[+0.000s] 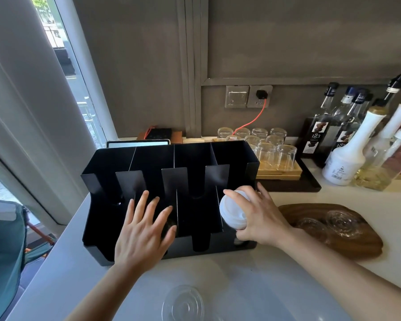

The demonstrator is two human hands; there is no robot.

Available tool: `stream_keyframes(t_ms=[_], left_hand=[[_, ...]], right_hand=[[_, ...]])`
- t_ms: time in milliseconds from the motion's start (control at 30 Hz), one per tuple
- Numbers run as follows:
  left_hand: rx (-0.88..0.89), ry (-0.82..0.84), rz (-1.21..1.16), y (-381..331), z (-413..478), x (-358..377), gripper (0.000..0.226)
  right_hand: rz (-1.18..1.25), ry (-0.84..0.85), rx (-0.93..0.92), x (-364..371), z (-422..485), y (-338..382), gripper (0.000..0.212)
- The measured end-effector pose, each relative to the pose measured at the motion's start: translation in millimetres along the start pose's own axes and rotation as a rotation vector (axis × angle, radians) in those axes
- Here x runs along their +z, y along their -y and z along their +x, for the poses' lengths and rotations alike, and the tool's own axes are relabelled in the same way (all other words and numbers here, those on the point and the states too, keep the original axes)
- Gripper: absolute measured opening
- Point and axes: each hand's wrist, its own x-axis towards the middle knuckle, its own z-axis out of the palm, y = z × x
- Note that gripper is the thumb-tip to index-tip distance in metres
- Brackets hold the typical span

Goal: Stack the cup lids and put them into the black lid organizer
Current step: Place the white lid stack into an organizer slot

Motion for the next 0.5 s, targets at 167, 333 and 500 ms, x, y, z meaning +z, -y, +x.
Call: stream_keyframes(t_ms=[167,333,500], left_hand=[[0.000,-0.009,0.003,-0.2,-0.1,0.6,0.057],[0.002,-0.008,0.009,-0.8,-0.7,1.7,0.057],[0.001,0.003,0.022,0.1,-0.3,0.9,0.056]], right_hand=[[-0.042,-0.028,-0.032,1.3,1.0,-3.2,0.103],[-0.052,0.022,0.002,1.0,0.2,-3.1,0.107],[-0.089,0.111,0.000,7.1,-0.1,-4.2,0.113]])
